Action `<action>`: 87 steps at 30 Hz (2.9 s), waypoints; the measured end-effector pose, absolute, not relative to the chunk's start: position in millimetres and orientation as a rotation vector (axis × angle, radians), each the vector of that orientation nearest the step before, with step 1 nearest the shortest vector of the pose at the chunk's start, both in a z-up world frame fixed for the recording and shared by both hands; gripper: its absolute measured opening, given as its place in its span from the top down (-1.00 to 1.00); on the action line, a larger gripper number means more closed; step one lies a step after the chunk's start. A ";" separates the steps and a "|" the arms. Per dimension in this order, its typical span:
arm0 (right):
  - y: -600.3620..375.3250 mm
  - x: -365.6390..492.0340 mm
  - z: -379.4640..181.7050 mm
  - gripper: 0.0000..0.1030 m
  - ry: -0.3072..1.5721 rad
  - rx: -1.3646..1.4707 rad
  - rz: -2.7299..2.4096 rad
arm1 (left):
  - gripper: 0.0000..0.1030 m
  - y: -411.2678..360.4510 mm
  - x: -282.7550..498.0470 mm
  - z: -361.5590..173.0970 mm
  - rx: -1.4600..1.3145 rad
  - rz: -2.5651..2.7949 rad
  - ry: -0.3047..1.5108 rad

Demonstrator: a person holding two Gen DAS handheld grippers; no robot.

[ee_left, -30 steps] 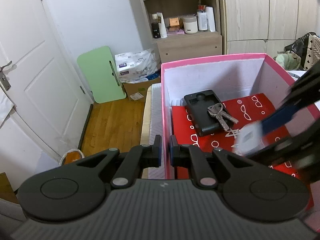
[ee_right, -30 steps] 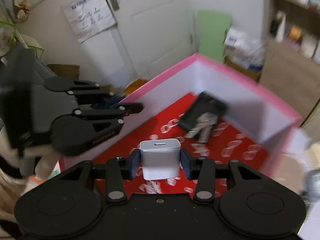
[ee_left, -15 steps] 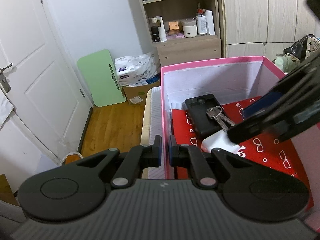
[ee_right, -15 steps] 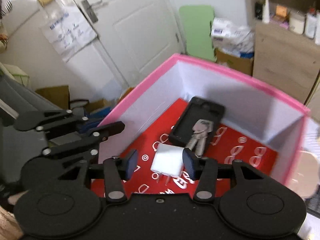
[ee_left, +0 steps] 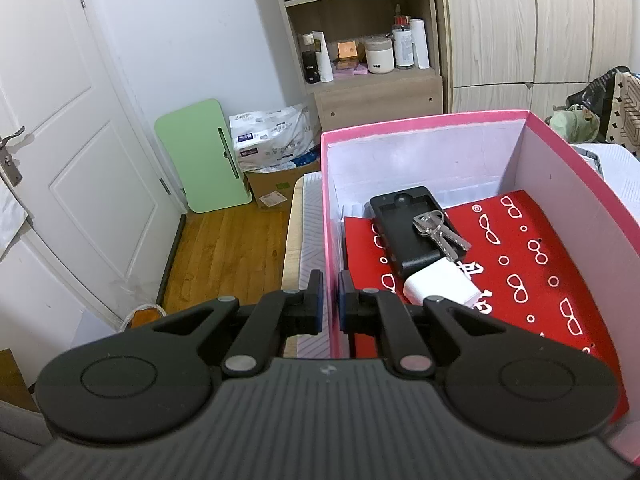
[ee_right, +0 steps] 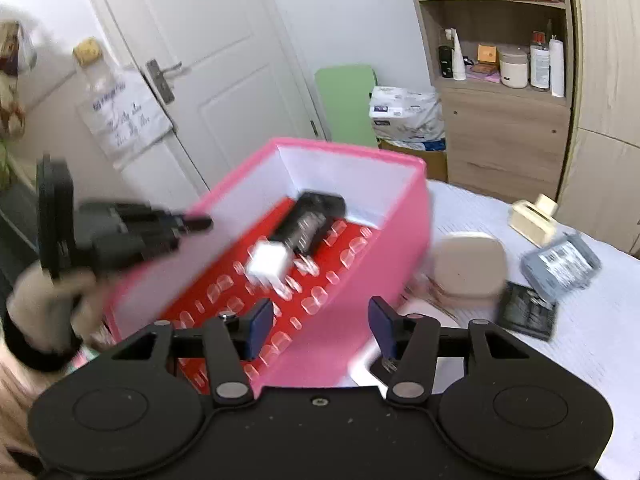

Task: Organize rigid objects
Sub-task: 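Carry the white charger into the box and release it beside the keys, then move the right tool back to the white pocket router on the table, then grasp the white pocket router with the right tool, then carry the router into the box and release it beside the phone case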

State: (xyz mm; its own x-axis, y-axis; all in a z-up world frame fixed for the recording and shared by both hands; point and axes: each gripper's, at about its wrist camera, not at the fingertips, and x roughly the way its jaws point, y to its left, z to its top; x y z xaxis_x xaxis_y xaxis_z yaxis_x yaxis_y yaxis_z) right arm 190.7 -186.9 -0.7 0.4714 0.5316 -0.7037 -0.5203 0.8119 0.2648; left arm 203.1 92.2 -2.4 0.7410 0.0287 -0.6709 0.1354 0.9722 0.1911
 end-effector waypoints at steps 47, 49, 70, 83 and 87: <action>-196.2 240.8 -103.1 -1.00 0.791 -0.441 0.965 | 0.83 89.7 207.7 -5.8 0.251 -0.094 0.760; -194.1 238.1 -100.9 -1.00 0.811 -0.437 0.922 | 0.83 89.6 207.8 -6.3 0.253 -0.092 0.761; -190.7 192.7 34.8 -1.00 0.628 -0.473 0.633 | 0.90 102.9 207.8 -5.1 0.153 -0.110 0.756; -114.5 197.6 36.1 -1.00 0.618 -0.567 0.955 | 0.78 108.7 224.6 -2.4 0.185 -0.223 1.106; -94.9 217.2 18.2 -1.00 0.663 -0.623 0.999 | 0.76 109.9 221.9 -3.8 0.227 -0.216 1.124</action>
State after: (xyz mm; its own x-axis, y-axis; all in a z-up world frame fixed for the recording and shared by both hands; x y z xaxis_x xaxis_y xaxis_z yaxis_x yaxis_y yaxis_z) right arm 217.2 -94.9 18.2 0.3841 0.5447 -0.7455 -0.8985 0.4063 -0.1660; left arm 221.9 109.9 -3.8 0.4156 -0.0562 -0.9078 0.2836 0.9563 0.0706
